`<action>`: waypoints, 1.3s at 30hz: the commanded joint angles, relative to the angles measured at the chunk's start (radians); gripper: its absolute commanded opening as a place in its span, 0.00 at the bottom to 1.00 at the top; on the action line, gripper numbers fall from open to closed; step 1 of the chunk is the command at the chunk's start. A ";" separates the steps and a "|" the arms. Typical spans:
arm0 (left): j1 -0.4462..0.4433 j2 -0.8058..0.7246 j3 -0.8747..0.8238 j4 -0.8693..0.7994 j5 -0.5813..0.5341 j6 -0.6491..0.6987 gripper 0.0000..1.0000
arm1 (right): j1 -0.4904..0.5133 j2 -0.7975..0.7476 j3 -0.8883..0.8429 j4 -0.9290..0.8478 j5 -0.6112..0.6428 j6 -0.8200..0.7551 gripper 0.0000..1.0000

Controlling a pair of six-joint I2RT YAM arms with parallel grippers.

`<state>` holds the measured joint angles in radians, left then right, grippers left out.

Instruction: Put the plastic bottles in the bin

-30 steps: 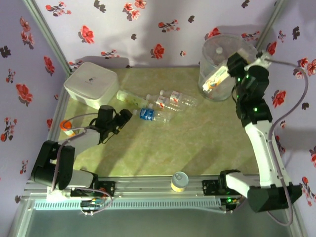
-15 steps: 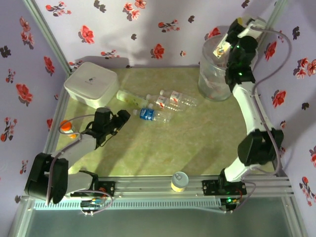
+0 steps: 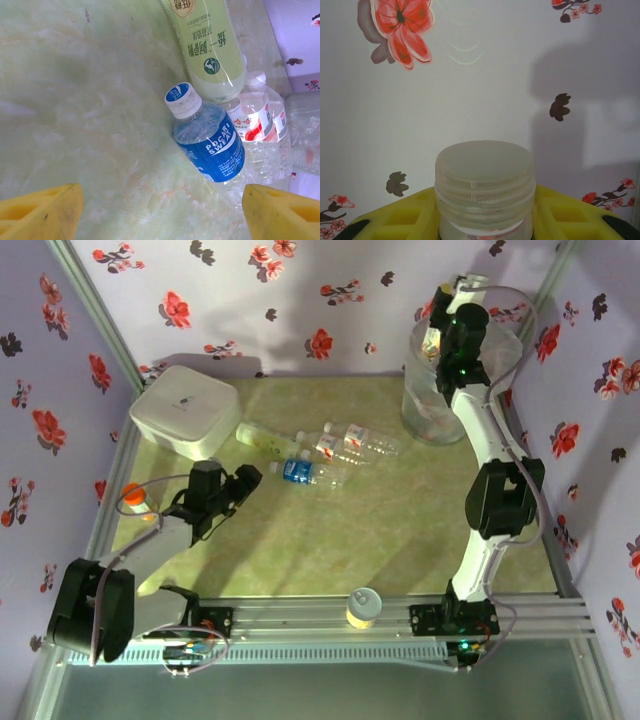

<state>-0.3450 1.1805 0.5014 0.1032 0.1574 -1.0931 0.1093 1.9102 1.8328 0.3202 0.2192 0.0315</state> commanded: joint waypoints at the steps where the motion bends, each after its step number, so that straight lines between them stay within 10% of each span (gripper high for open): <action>1: -0.005 -0.016 -0.017 -0.011 -0.021 0.006 0.84 | -0.013 0.033 0.018 -0.073 -0.030 0.026 0.20; 19: -0.003 -0.004 -0.005 -0.012 -0.025 0.012 0.84 | -0.048 0.066 -0.092 -0.402 -0.010 0.219 0.22; 39: -0.004 0.010 -0.018 0.014 -0.024 0.007 0.84 | -0.056 0.065 0.228 -0.453 -0.061 0.327 0.28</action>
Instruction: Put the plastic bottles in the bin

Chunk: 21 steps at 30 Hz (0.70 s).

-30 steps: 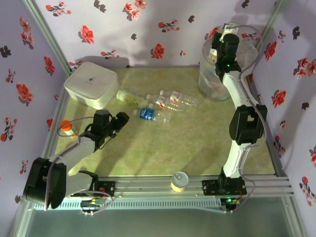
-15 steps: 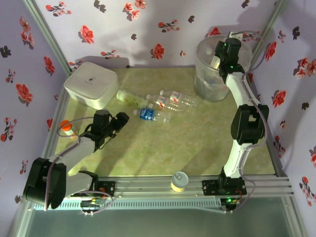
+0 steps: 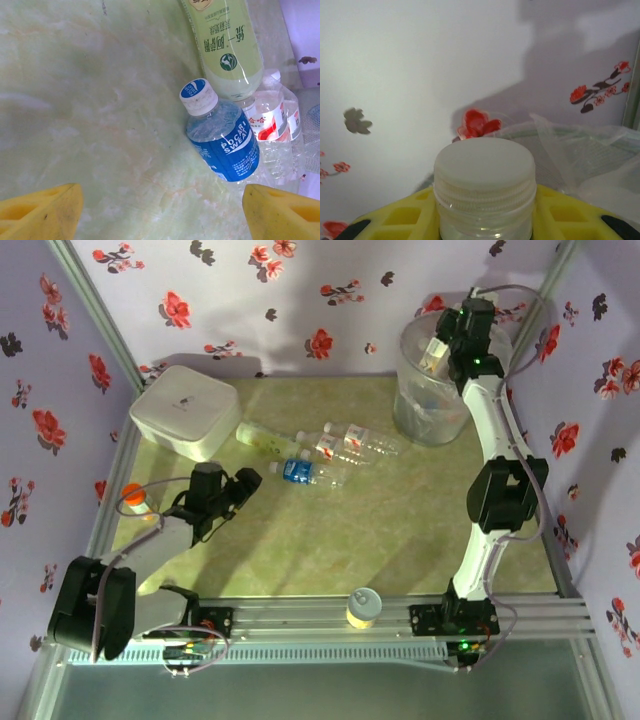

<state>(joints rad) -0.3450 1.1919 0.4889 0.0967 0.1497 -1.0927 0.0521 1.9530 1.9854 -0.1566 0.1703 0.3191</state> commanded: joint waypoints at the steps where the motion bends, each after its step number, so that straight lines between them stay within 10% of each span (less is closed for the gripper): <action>1: -0.003 -0.007 -0.009 0.020 -0.016 0.006 0.84 | 0.001 0.048 0.101 0.004 -0.017 0.043 0.28; 11: 0.005 -0.104 -0.026 -0.062 -0.046 0.024 0.84 | 0.013 0.116 0.034 -0.012 -0.067 0.067 0.37; 15: 0.010 -0.115 -0.026 -0.077 -0.050 0.030 0.84 | 0.012 0.063 0.000 -0.067 -0.082 0.028 0.70; 21: 0.011 -0.086 -0.021 -0.056 -0.047 0.027 0.84 | 0.004 -0.036 0.030 -0.196 -0.090 -0.034 0.91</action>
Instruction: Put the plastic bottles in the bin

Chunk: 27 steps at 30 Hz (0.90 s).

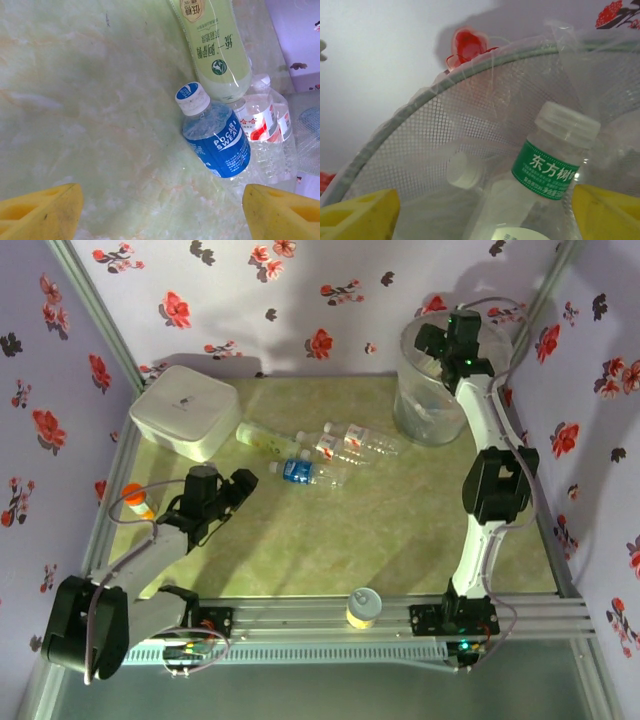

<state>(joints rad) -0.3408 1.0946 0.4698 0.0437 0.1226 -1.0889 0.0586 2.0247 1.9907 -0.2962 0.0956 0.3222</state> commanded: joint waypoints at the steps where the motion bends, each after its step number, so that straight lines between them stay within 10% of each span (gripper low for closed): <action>1: 0.006 0.017 0.000 0.002 -0.018 0.023 0.84 | -0.006 -0.129 0.028 -0.068 -0.019 -0.041 0.91; 14: -0.006 0.076 0.018 0.036 -0.001 0.017 0.84 | 0.033 -0.322 -0.003 -0.207 -0.193 -0.201 0.90; 27: -0.019 0.232 0.071 0.157 0.069 -0.006 0.84 | 0.390 -0.250 -0.124 -0.508 -0.103 -0.674 0.89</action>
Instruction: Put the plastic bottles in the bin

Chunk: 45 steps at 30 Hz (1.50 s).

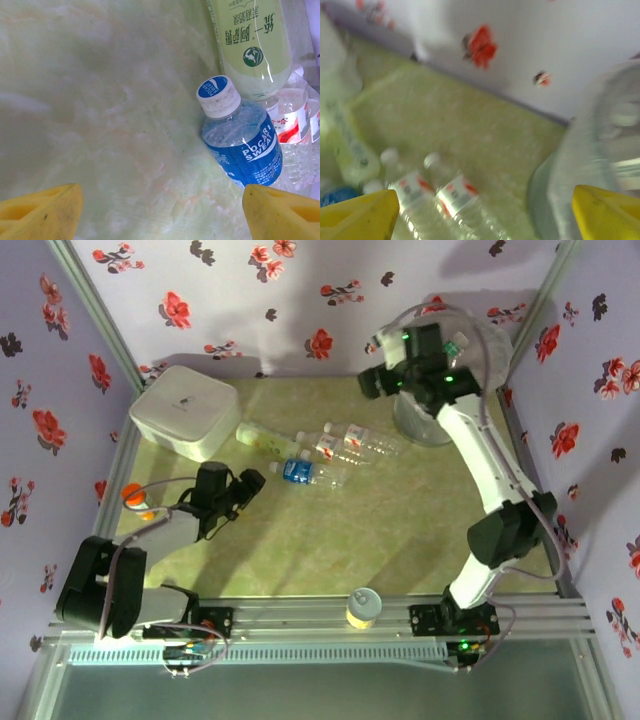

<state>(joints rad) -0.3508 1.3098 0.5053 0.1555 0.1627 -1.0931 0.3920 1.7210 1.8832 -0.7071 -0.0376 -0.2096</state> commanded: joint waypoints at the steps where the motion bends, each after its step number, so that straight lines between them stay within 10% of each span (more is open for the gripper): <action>1: -0.007 0.014 0.041 0.039 0.028 0.005 0.84 | 0.093 0.078 -0.016 -0.114 0.031 -0.174 0.89; 14: 0.113 -0.337 0.001 -0.279 -0.166 0.101 0.84 | 0.403 0.387 0.069 -0.140 0.114 -0.318 0.86; 30: 0.162 -0.358 -0.062 -0.233 -0.092 0.064 0.85 | 0.458 0.609 0.126 -0.058 0.184 -0.336 0.78; 38: 0.162 -0.374 -0.067 -0.245 -0.091 0.062 0.85 | 0.467 0.578 0.113 -0.035 0.195 -0.294 0.44; 45: 0.162 -0.335 -0.057 -0.217 -0.087 0.055 0.85 | 0.437 0.322 0.070 0.021 0.201 -0.218 0.45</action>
<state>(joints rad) -0.1959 0.9550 0.4484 -0.0845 0.0639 -1.0218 0.8455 2.2242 1.9503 -0.7383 0.1375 -0.4850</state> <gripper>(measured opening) 0.846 0.452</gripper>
